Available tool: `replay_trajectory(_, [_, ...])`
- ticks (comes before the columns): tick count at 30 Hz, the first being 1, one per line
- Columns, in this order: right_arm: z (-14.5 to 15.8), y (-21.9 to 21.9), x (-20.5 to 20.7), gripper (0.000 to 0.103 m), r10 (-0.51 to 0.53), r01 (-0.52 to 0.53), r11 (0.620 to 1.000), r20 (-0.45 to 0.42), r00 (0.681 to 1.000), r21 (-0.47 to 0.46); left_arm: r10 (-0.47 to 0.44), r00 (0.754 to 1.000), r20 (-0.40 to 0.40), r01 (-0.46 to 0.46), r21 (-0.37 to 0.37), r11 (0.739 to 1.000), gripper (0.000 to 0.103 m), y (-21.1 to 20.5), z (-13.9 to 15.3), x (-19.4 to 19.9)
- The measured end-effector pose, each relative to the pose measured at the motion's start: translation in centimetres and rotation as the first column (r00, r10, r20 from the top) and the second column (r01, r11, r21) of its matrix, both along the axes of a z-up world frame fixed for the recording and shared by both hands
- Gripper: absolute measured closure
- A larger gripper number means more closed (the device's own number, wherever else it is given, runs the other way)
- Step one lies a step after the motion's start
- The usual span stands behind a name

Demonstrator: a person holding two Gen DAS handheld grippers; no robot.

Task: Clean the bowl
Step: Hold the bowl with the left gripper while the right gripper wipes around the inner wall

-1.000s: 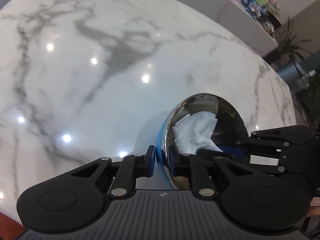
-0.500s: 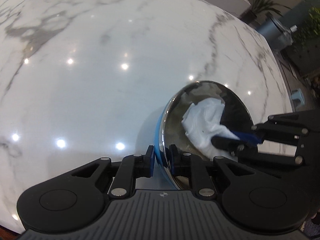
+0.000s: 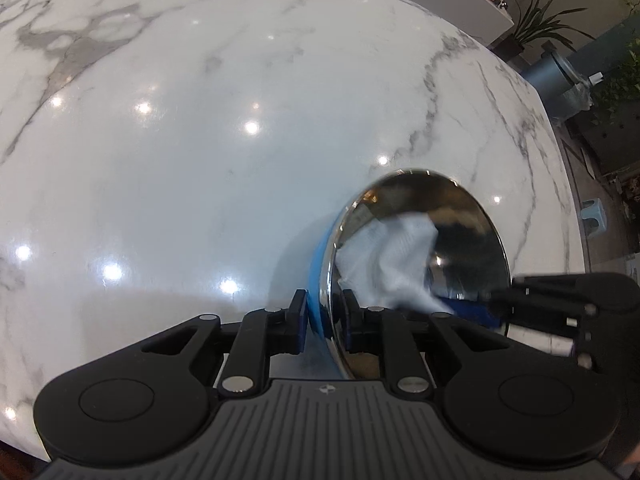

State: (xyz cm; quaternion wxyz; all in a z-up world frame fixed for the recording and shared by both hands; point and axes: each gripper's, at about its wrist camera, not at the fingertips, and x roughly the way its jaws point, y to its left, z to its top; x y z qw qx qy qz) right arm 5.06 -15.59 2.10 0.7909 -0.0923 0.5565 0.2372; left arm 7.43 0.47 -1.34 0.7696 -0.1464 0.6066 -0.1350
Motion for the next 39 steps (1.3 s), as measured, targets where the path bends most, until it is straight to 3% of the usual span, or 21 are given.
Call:
replay_trajectory(11, [0.4, 0.5, -0.7, 0.095, 0.080, -0.076, 0.992, 0.042, 0.996, -0.102, -0.049, 0.999, 0.004, 0.049, 0.041, 0.998, 0.086, -0.8, 0.3, 0.0])
replay_trajectory(22, [-0.3, 1.0, -0.4, 0.093, 0.078, -0.075, 0.996, 0.064, 0.995, -0.058, -0.030, 1.000, -0.004, 0.030, 0.004, 1.000, 0.083, -0.5, -0.1, -0.1])
replay_trajectory(28, [-0.1, 0.5, -0.6, 0.093, 0.096, -0.096, 0.995, 0.025, 0.995, -0.024, -0.024, 1.000, -0.003, 0.024, -0.001, 1.000, 0.083, -0.6, -0.2, 0.0])
replay_trajectory(39, [0.5, 1.0, -1.6, 0.094, 0.175, -0.170, 0.976, 0.024, 0.984, -0.133, -0.039, 0.999, -0.002, 0.039, 0.017, 0.999, 0.080, -0.8, -0.1, 0.2])
